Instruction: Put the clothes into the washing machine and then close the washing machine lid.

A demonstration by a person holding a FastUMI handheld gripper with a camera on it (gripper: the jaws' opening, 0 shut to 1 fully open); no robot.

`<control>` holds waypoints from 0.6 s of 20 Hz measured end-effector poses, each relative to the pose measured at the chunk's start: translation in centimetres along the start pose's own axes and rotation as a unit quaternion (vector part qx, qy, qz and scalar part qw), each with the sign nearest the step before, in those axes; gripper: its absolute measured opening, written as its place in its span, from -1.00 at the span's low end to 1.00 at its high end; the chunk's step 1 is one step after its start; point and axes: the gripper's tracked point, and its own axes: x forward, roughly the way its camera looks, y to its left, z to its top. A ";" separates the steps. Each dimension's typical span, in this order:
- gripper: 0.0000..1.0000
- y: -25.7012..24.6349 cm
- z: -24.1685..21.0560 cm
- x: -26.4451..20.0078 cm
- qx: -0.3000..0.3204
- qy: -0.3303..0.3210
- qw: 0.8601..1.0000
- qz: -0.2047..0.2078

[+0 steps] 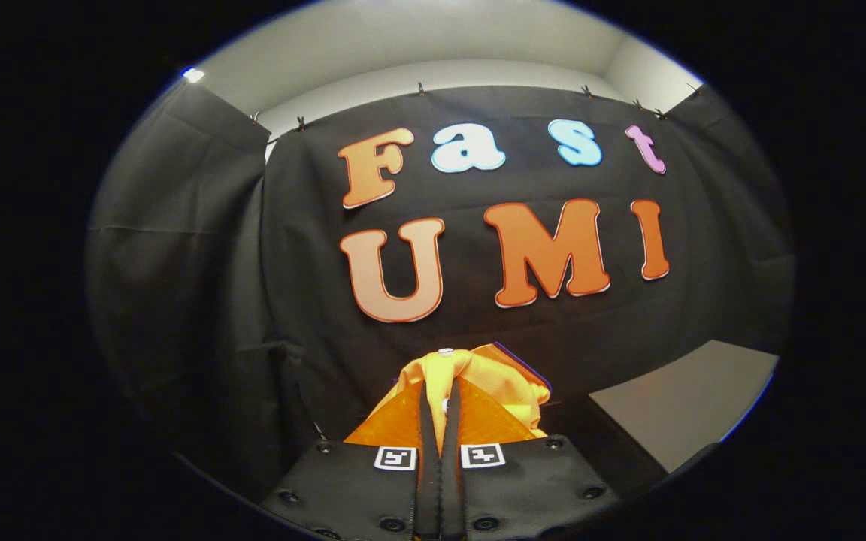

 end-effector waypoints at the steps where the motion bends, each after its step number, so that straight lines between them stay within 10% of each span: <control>1: -0.84 0.3 -1.0 0.3 0.004 0.010 1.000 0.002; 12: -0.83 0.1 -12.7 3.0 -0.028 0.101 0.994 -0.011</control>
